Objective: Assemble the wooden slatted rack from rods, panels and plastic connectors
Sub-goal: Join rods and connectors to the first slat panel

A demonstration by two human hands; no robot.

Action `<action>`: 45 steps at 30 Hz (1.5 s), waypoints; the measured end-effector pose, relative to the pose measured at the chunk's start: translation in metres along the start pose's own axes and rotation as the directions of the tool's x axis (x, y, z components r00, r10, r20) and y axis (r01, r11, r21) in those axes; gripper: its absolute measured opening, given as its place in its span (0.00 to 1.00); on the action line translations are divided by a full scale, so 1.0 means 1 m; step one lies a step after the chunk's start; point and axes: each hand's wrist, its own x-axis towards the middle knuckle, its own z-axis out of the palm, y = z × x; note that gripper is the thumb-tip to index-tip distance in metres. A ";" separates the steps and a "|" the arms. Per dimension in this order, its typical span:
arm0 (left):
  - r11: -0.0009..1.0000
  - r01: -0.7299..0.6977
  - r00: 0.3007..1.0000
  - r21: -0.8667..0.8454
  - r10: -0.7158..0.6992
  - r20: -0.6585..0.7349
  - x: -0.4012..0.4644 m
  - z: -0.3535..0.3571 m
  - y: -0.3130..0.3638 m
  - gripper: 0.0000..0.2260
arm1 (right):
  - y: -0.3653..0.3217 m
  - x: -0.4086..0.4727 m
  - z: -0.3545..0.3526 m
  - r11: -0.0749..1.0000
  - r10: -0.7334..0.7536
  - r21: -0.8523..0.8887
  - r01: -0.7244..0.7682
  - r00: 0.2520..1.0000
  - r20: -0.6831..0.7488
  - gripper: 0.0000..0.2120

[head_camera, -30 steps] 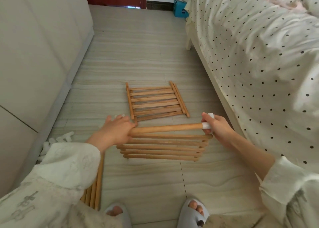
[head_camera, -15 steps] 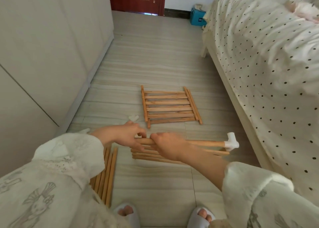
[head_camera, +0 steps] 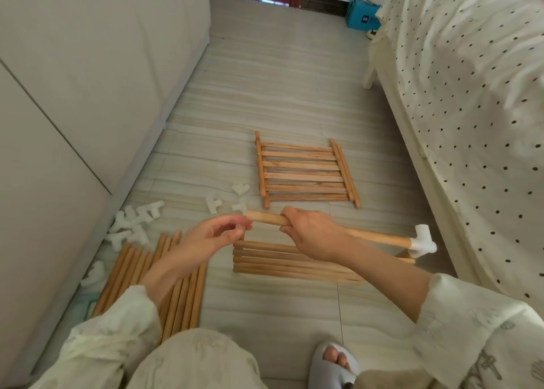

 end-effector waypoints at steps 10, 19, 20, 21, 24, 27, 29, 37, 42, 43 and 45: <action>0.989 -0.068 0.982 -0.135 0.042 -0.184 0.002 0.012 -0.017 0.14 | -0.001 0.003 0.006 0.996 -0.074 -0.052 0.076 0.997 0.029 0.11; 0.978 -0.003 0.972 -0.210 -0.046 -0.228 -0.012 0.008 -0.064 0.11 | -0.022 0.035 0.014 0.975 -0.130 -0.183 0.128 0.992 0.004 0.20; 0.981 0.026 0.966 -0.190 -0.074 -0.248 -0.013 0.003 -0.074 0.11 | -0.018 0.040 0.013 0.978 -0.111 -0.178 0.106 0.994 -0.016 0.20; 0.986 0.064 0.956 -0.157 -0.105 -0.273 -0.012 -0.003 -0.085 0.10 | -0.014 0.045 0.011 0.981 -0.100 -0.169 0.092 0.994 -0.039 0.19; 0.975 0.222 0.897 0.026 -0.194 -0.398 0.003 -0.031 -0.133 0.12 | -0.009 0.055 0.011 0.986 -0.098 -0.137 0.090 0.994 -0.054 0.16; 0.828 0.464 0.785 0.315 -0.219 -0.580 0.031 -0.074 -0.175 0.19 | -0.008 0.061 0.013 0.996 -0.085 -0.012 0.085 0.996 0.007 0.13; 0.696 0.583 0.734 0.420 -0.229 -0.640 0.046 -0.103 -0.191 0.24 | -0.006 0.064 0.013 0.997 -0.074 0.039 0.072 0.997 0.033 0.11; 0.464 0.674 0.735 0.575 -0.345 -0.583 0.084 -0.147 -0.229 0.23 | 0.002 0.073 0.016 0.997 -0.076 0.032 0.077 0.997 -0.017 0.13; 0.594 0.596 0.761 0.540 -0.202 -0.617 0.089 -0.141 -0.219 0.14 | 0.000 0.072 0.015 0.997 -0.069 0.046 0.069 0.998 -0.006 0.12; 0.677 0.549 0.752 0.489 -0.144 -0.644 0.091 -0.136 -0.207 0.13 | 0.000 0.072 0.014 0.996 -0.072 0.049 0.073 0.997 -0.007 0.12; 0.858 0.406 0.706 0.314 -0.076 -0.704 0.090 -0.119 -0.167 0.14 | -0.001 0.071 0.015 0.995 -0.084 0.047 0.084 0.996 -0.011 0.12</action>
